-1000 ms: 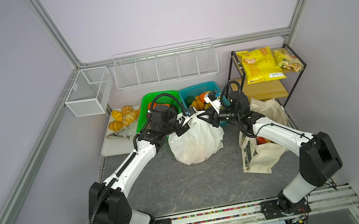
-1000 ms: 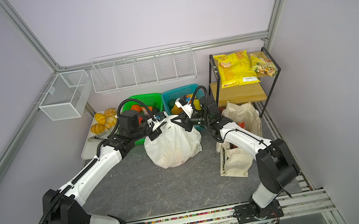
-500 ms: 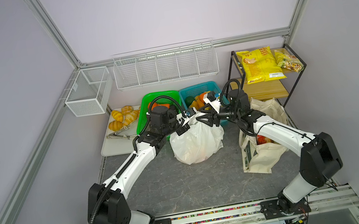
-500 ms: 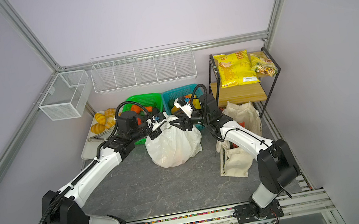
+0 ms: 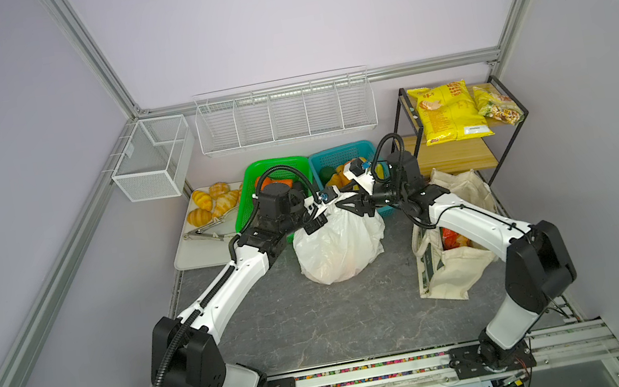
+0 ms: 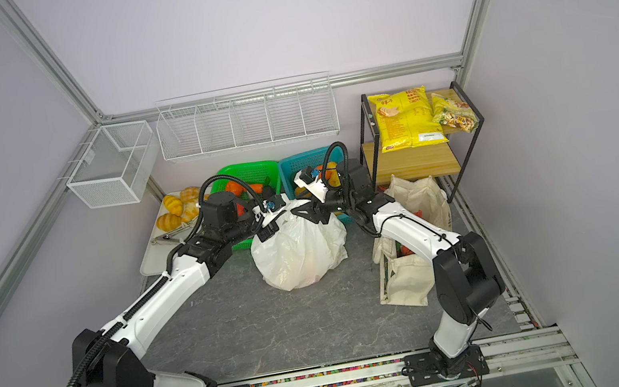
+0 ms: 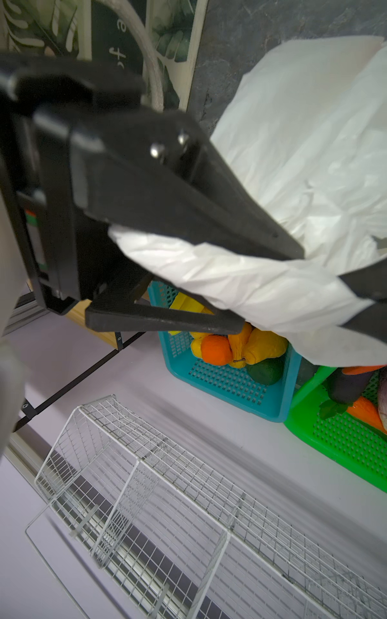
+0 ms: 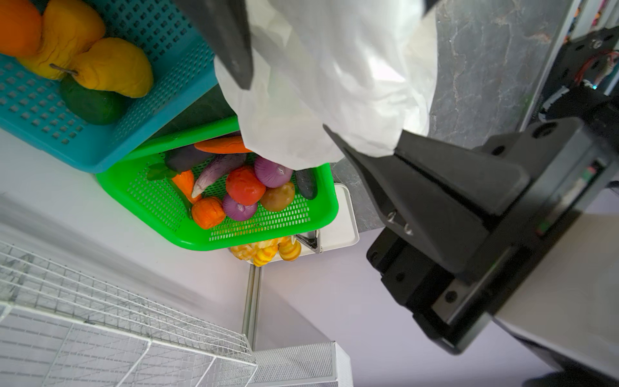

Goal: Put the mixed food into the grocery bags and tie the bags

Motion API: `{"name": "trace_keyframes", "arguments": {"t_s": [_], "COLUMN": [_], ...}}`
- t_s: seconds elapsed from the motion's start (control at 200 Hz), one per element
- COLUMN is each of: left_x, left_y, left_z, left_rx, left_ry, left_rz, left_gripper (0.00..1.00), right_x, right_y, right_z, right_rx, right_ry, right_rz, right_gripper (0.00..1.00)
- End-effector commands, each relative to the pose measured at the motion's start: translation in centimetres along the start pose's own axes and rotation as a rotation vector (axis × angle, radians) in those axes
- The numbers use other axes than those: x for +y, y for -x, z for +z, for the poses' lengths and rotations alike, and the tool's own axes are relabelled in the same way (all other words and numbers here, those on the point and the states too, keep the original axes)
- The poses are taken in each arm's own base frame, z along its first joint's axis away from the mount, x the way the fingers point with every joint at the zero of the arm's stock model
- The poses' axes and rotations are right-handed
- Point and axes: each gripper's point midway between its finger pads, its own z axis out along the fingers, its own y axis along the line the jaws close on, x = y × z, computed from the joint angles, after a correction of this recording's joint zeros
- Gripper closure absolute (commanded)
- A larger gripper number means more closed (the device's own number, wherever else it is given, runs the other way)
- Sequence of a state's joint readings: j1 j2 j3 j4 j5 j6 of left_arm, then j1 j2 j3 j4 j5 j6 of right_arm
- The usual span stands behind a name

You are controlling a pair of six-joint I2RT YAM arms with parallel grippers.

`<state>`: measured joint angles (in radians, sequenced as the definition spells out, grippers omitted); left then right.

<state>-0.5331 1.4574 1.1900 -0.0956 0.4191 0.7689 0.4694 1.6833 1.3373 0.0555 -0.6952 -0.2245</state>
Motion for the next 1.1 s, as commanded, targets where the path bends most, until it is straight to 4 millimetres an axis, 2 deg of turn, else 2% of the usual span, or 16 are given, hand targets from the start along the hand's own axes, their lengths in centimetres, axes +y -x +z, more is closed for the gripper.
{"name": "trace_keyframes", "arguments": {"t_s": [0.0,0.03,0.135,0.24,0.43,0.625,0.905,1.095], "left_x": [-0.1,-0.1,0.4,0.6,0.0,0.2,1.9,2.3], "left_y": [0.9,0.8,0.0,-1.2,-3.2,-3.8,-2.6,-0.9], "left_z": [-0.6,-0.8,-1.5,-2.3,-2.3,-0.9,0.6,1.3], "left_rx": [-0.02,-0.01,0.042,0.091,0.159,0.191,0.139,0.06], "left_ry": [-0.007,0.0,0.048,0.104,0.135,0.147,0.2,0.189], "left_rz": [0.01,0.006,-0.003,-0.002,-0.002,0.018,-0.014,-0.085], "left_gripper": [1.0,1.0,0.82,0.67,0.53,0.45,0.43,0.4], "right_x": [-0.3,-0.4,-0.4,-0.1,0.7,1.0,1.3,1.3], "right_y": [-0.1,0.0,0.2,0.6,1.0,1.4,1.9,1.9], "right_z": [0.2,0.1,-0.5,-1.0,-1.4,-1.6,-1.6,-1.5], "right_rx": [0.021,0.023,0.033,0.03,0.006,-0.014,-0.023,-0.022], "right_ry": [-0.018,-0.028,-0.044,-0.027,0.04,0.087,0.117,0.126], "right_rz": [-0.041,-0.045,-0.062,-0.042,0.085,0.172,0.211,0.224], "right_gripper": [0.77,0.83,0.93,0.93,0.93,0.93,0.93,0.93]}}
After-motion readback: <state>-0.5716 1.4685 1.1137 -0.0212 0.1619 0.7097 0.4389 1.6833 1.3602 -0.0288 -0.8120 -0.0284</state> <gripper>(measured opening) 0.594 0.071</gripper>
